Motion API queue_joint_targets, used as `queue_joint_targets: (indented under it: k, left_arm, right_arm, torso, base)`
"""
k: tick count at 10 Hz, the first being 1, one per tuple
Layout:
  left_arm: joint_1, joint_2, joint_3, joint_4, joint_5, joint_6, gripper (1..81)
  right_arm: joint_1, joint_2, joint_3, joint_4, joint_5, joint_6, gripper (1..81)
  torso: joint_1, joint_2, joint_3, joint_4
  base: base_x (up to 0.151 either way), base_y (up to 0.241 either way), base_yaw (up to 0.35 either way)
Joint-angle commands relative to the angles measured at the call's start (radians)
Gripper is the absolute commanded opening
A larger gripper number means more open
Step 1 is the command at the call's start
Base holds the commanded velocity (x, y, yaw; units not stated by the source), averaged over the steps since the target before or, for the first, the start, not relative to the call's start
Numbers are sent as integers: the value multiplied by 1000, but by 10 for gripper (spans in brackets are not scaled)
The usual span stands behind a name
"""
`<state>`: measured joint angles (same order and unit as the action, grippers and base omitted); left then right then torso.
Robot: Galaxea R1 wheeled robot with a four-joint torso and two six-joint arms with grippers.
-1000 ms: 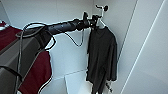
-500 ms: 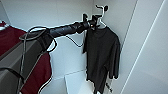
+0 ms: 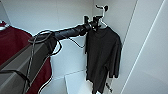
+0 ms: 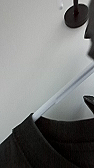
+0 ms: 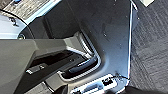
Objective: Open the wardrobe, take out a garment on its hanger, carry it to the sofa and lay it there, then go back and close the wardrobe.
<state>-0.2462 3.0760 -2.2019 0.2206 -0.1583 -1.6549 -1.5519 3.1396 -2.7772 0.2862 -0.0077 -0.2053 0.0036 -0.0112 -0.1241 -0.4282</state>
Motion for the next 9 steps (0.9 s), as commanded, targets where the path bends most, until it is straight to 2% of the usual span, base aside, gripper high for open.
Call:
queue_joint_targets:
  k: [1,3,6,7,9]
  left_arm:
    - [-181,102,-122,117,-18,0,811]
    - [-181,129,-148,144,-63,0,811]
    - [-181,118,-125,157,-81,0,811]
    - [-183,113,-118,155,-90,-3,10]
    - [-183,98,-95,157,-96,-13,10]
  right_arm:
    - [22,12,1,10,-74,-3,811]
    - [20,9,-1,11,-74,-3,811]
    - [19,9,-1,10,-74,-3,811]
    - [19,9,-1,11,-74,-3,811]
    - [19,10,-1,11,-74,-3,811]
  torso:
    - [0,0,0,0]
    - [0,0,0,0]
    - [0,0,0,0]
    - [0,0,0,0]
    - [0,0,0,0]
  base:
    - [0,0,0]
    - [0,0,0]
    - [0,0,0]
    - [0,0,0]
    - [0,0,0]
